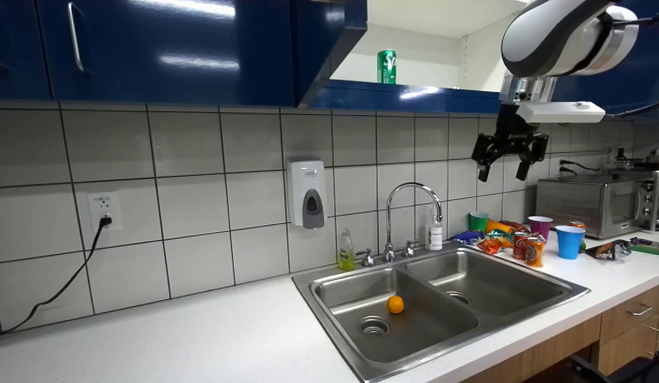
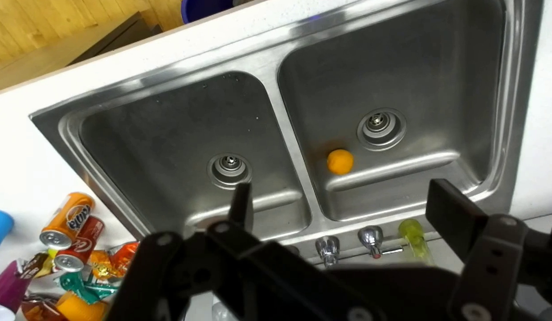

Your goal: Move the can of sprite from the bottom shelf to the left sink

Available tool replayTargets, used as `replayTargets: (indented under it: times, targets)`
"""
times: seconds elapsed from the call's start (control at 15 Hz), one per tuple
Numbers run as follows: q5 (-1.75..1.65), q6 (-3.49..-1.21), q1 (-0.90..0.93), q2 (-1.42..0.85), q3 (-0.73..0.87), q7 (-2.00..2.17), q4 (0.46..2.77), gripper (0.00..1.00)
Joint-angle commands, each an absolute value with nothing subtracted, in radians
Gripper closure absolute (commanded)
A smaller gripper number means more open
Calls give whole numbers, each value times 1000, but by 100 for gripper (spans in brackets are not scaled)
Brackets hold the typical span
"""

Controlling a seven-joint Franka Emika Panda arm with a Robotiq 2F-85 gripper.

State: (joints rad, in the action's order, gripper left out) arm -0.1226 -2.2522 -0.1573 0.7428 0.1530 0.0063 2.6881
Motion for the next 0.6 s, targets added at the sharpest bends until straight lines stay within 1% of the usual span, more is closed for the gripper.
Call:
replayTargets:
  times: [0.0,0.53]
  targets:
    - [-94,-2195,-148,762,152,-27,2633,0]
    - [-97,-2164,-141,788,146,-40,2521,0]
